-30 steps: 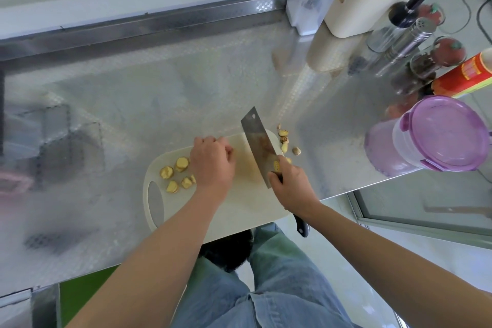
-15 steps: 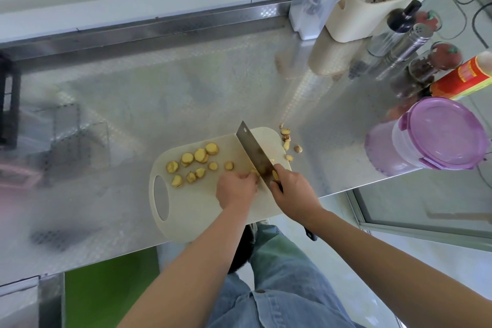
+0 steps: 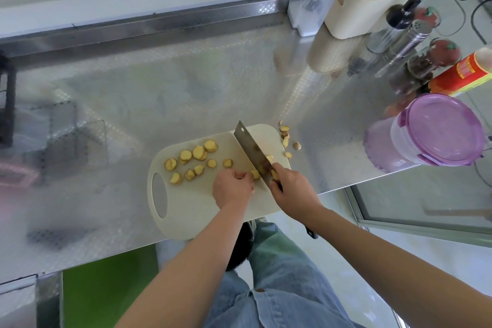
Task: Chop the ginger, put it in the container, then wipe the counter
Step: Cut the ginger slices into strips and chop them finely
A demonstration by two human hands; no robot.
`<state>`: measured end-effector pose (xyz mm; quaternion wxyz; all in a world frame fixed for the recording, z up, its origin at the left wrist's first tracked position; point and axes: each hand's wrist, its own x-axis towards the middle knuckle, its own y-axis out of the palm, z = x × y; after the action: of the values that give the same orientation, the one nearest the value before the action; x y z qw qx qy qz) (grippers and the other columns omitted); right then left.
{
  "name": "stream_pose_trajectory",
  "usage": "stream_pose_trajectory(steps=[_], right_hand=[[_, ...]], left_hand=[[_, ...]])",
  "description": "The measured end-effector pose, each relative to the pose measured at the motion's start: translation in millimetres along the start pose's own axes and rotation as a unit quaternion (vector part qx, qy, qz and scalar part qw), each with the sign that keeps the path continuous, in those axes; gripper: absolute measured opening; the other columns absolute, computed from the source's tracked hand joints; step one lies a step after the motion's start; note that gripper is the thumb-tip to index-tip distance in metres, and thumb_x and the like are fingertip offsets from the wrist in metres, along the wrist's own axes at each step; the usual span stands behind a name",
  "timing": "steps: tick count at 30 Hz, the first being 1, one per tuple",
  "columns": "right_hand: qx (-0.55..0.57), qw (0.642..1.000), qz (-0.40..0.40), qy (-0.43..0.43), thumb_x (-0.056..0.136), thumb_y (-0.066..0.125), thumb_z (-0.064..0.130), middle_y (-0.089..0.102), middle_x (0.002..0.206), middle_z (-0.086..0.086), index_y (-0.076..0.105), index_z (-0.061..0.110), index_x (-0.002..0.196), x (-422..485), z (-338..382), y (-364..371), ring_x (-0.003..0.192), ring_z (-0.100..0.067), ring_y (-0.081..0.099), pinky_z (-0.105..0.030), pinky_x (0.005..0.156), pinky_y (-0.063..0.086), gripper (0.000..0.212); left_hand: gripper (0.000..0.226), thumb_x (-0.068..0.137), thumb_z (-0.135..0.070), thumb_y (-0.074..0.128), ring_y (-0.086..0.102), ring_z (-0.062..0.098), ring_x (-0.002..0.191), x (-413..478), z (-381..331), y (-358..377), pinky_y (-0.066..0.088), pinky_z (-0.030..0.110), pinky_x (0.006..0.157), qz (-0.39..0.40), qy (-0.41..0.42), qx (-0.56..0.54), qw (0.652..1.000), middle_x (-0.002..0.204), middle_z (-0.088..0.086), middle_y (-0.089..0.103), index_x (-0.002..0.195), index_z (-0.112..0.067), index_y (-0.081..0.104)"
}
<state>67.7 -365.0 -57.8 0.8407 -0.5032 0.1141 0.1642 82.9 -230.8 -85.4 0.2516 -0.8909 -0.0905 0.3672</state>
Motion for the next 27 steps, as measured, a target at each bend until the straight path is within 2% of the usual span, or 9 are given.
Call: stream_pose_trajectory(steps=[4, 8, 10, 13, 17, 21, 27], right_hand=[[-0.007, 1.000, -0.002, 0.003, 0.096, 0.042, 0.018, 0.037, 0.061, 0.004, 0.037, 0.018, 0.086, 3.2, 0.7, -2.5, 0.053, -0.010, 0.035, -0.025, 0.050, 0.025, 0.011], [0.005, 1.000, -0.015, 0.004, 0.098, 0.042, 0.022, 0.049, 0.067, -0.002, 0.047, 0.015, 0.094, 4.3, 1.8, -5.3, 0.057, -0.017, 0.044, -0.028, 0.051, 0.031, 0.009], [0.003, 1.000, -0.013, -0.001, 0.099, 0.041, 0.023, 0.051, 0.069, -0.003, 0.048, 0.015, 0.096, 3.4, 2.7, -7.4, 0.058, -0.018, 0.045, -0.028, 0.050, 0.032, 0.010], [-0.013, 1.000, 0.010, -0.004, 0.100, 0.038, 0.025, 0.043, 0.065, 0.002, 0.041, 0.019, 0.092, 1.6, 4.6, -10.3, 0.056, -0.013, 0.040, -0.026, 0.050, 0.028, 0.011], [-0.027, 0.999, 0.017, -0.001, 0.100, 0.037, 0.023, 0.038, 0.064, 0.004, 0.039, 0.019, 0.094, -0.1, 5.7, -10.8, 0.057, -0.013, 0.038, -0.026, 0.050, 0.026, 0.008], [-0.040, 0.999, 0.032, 0.014, 0.100, 0.035, 0.022, 0.040, 0.069, 0.003, 0.043, 0.016, 0.101, -0.9, 8.0, -7.1, 0.062, -0.017, 0.043, -0.030, 0.056, 0.035, 0.010], [-0.047, 0.998, 0.027, 0.023, 0.099, 0.035, 0.017, 0.045, 0.084, -0.001, 0.043, 0.011, 0.113, 2.9, 13.2, 0.2, 0.071, -0.022, 0.047, -0.033, 0.061, 0.038, 0.017]], left_hand=[[0.027, 0.077, -0.030, 0.066, 0.063, 0.016, 0.057, 2.1, -1.0, 0.6, 0.046, 0.024, 0.059, 0.018, -0.025, -0.012, 0.999, 0.052, -0.002, 0.066, 0.056, -0.013, 0.069], [0.029, 0.070, -0.030, 0.067, 0.068, 0.025, 0.062, 5.8, -0.9, 2.1, 0.055, 0.032, 0.065, 0.033, -0.040, -0.015, 0.999, 0.052, 0.000, 0.066, 0.048, -0.012, 0.064], [0.027, 0.065, -0.033, 0.066, 0.068, 0.027, 0.063, 6.2, -1.1, 3.4, 0.056, 0.035, 0.066, 0.037, -0.041, -0.012, 0.998, 0.052, 0.000, 0.066, 0.048, -0.012, 0.063], [0.028, 0.057, -0.040, 0.062, 0.068, 0.029, 0.066, 6.6, -1.2, 4.6, 0.055, 0.033, 0.064, 0.033, -0.044, -0.009, 0.998, 0.057, 0.003, 0.067, 0.052, -0.012, 0.065], [0.026, 0.064, -0.037, 0.065, 0.066, 0.029, 0.068, 4.9, -3.6, 4.6, 0.049, 0.027, 0.060, 0.031, -0.039, 0.001, 0.999, 0.060, 0.004, 0.067, 0.054, -0.013, 0.066], [0.026, 0.071, -0.037, 0.067, 0.066, 0.025, 0.069, 3.6, -5.4, 2.7, 0.042, 0.022, 0.056, 0.019, -0.030, 0.019, 0.999, 0.063, 0.000, 0.068, 0.055, -0.017, 0.067], [0.024, 0.072, -0.035, 0.066, 0.066, 0.021, 0.069, 6.4, -5.7, 0.9, 0.048, 0.024, 0.061, 0.028, -0.023, 0.032, 0.999, 0.062, -0.002, 0.068, 0.055, -0.018, 0.068]])
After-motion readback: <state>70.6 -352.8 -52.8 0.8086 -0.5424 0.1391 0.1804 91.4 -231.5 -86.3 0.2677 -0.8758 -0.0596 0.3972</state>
